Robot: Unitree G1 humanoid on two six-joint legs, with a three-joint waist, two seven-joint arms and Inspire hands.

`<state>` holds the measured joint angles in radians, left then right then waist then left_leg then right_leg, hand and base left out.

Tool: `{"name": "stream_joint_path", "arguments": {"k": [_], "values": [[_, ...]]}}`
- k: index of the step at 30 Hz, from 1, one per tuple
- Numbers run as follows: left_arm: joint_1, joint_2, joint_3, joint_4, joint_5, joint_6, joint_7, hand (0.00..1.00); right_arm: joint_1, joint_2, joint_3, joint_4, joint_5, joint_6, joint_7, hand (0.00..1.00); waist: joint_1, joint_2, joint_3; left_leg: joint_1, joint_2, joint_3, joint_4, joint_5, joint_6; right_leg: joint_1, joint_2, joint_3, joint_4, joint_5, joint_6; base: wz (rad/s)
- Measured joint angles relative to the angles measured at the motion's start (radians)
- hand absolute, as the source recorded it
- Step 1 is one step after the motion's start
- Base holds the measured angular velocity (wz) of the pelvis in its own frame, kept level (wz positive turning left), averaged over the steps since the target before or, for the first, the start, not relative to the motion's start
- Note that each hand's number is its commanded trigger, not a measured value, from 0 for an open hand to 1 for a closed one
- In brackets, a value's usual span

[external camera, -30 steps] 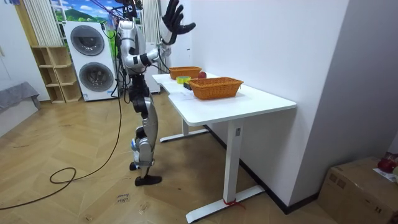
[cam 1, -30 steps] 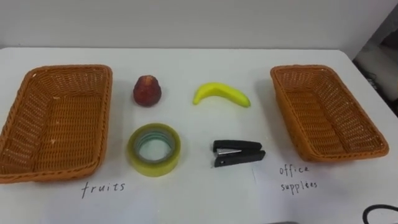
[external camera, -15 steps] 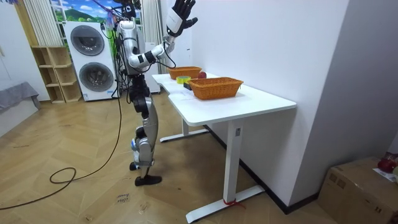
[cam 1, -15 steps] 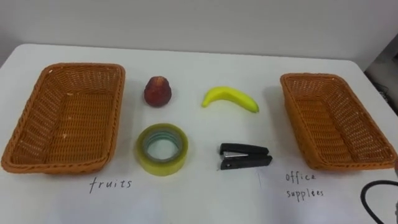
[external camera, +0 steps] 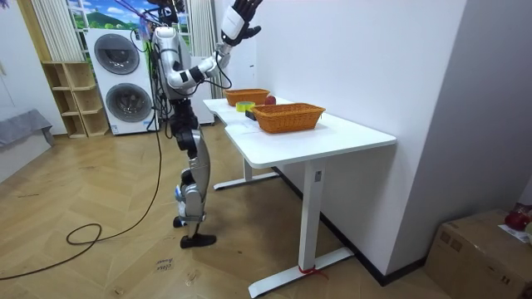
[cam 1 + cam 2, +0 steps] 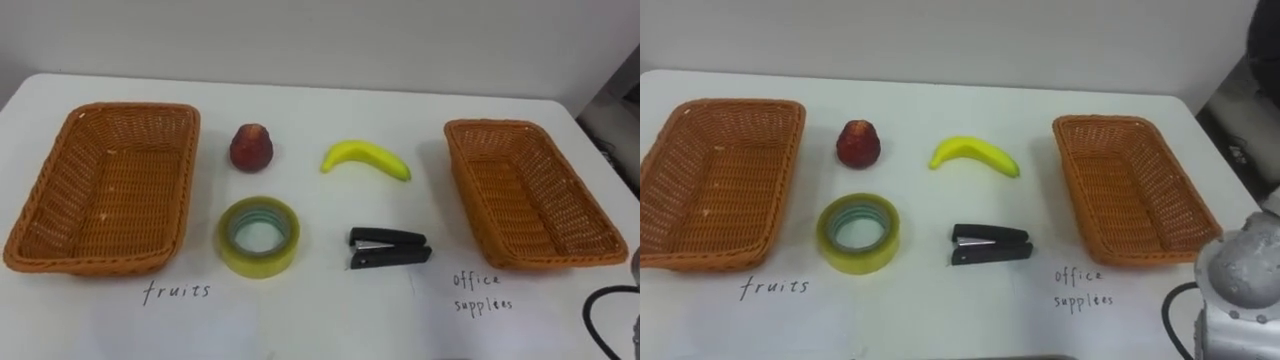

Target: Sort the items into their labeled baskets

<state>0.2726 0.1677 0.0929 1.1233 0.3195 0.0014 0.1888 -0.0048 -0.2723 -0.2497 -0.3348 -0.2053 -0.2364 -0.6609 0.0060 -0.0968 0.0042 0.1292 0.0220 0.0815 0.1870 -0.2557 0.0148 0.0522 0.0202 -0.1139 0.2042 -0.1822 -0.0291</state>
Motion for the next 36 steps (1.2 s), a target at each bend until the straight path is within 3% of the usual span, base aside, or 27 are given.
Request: {"name": "stream_joint_path", "arguments": {"k": [7,11,17,25,31,36], "values": [[-0.010,0.002,0.000,-0.004,0.003,0.000,-0.026,0.00,-0.012,-0.029,0.033,-0.001,-0.001,0.001,0.103,0.00,0.003,-0.004,-0.0016,-0.003,0.000,-0.003,-0.004,0.000,0.000,0.001,0.002,-0.003,-0.001,0.003,0.001,0.00],[-0.020,0.002,0.002,-0.004,0.003,-0.001,-0.030,0.00,-0.013,-0.031,0.044,-0.001,0.003,0.002,0.145,0.00,0.022,-0.004,-0.0032,0.003,0.001,-0.004,-0.004,0.000,0.000,0.002,0.002,-0.002,-0.001,0.004,0.001,-0.02],[-0.027,0.003,0.004,-0.008,0.067,-0.002,-0.054,0.00,-0.013,-0.049,0.096,0.004,-0.012,0.022,0.251,0.00,0.032,-0.002,-0.0023,0.014,0.002,-0.002,-0.008,0.000,0.000,0.018,0.000,-0.013,-0.011,0.005,0.001,0.02],[-0.028,0.003,0.003,-0.023,0.069,0.001,-0.062,0.00,-0.013,-0.063,0.133,0.009,-0.042,0.053,0.339,0.00,0.048,0.001,-0.0033,0.009,0.003,-0.004,-0.009,0.000,0.000,0.024,0.000,-0.024,-0.017,0.010,0.000,0.03],[-0.034,0.003,0.001,-0.023,0.072,0.024,-0.062,0.00,-0.013,-0.076,0.182,0.044,-0.118,0.071,0.392,0.00,0.057,0.002,-0.0026,0.020,0.003,-0.004,-0.019,0.000,0.000,0.031,0.001,-0.023,-0.016,0.010,0.000,0.00],[-0.041,0.004,0.000,-0.027,0.087,0.036,-0.062,0.00,-0.013,-0.076,0.228,0.055,-0.136,0.117,0.472,0.00,0.056,0.009,-0.0038,0.020,0.003,-0.004,-0.019,0.000,0.000,0.031,0.001,-0.023,-0.017,0.010,0.000,0.00]]}}
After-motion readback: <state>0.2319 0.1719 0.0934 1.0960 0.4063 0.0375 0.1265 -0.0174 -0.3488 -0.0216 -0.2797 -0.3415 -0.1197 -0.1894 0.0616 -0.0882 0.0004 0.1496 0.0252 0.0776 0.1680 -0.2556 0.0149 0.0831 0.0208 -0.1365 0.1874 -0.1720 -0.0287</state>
